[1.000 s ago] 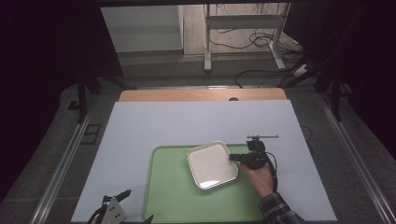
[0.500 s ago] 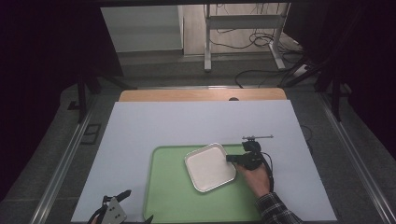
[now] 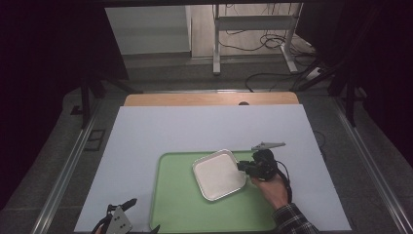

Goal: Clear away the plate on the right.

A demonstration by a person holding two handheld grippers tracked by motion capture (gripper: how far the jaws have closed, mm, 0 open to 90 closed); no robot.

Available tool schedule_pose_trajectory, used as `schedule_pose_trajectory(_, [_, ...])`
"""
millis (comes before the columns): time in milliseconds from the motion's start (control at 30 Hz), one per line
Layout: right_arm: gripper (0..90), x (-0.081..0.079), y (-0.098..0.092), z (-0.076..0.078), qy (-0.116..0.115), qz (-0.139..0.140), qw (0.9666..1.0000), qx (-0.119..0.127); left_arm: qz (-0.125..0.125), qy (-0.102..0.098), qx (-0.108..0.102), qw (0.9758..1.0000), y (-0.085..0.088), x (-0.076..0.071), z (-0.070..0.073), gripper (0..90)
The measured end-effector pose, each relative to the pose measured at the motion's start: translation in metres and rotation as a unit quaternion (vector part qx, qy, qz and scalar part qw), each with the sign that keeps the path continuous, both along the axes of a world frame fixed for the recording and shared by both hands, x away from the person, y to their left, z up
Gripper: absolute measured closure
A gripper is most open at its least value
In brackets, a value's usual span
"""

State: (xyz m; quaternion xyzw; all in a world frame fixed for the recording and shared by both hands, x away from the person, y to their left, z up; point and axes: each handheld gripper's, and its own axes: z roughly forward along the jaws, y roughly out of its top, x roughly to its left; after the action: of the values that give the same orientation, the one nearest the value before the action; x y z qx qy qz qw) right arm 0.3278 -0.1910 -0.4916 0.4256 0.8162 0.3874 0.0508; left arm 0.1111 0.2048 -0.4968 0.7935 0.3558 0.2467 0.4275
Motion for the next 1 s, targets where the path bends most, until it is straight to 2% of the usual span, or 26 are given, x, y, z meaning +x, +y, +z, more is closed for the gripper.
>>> schedule_pose_trajectory(100, [89.6,-0.006,0.003,0.003,-0.009,0.019,0.9998,0.004,0.000,0.000,0.000,1.0000,0.000,0.000,0.000,0.9])
schedule_pose_trajectory(233, [89.8,-0.015,0.008,0.005,-0.016,0.040,0.9991,0.000,-0.001,-0.001,0.002,1.0000,0.000,0.000,0.000,0.9])
schedule_pose_trajectory(467, [89.9,-0.026,0.014,0.006,-0.014,0.068,0.9976,-0.001,-0.001,-0.001,0.002,1.0000,0.000,0.000,0.000,0.9])
schedule_pose_trajectory(533, [89.9,-0.029,0.016,0.006,-0.007,0.077,0.9970,0.002,-0.001,-0.001,0.001,1.0000,0.000,0.000,0.000,0.9])
schedule_pose_trajectory(733, [90.0,-0.037,0.023,0.002,0.011,0.111,0.9936,0.018,-0.002,-0.001,0.004,1.0000,0.000,0.000,0.000,0.9])
schedule_pose_trajectory(1000, [90.0,-0.051,0.041,-0.004,0.022,0.160,0.9868,0.006,-0.002,-0.002,0.004,1.0000,0.000,0.000,0.000,0.9])
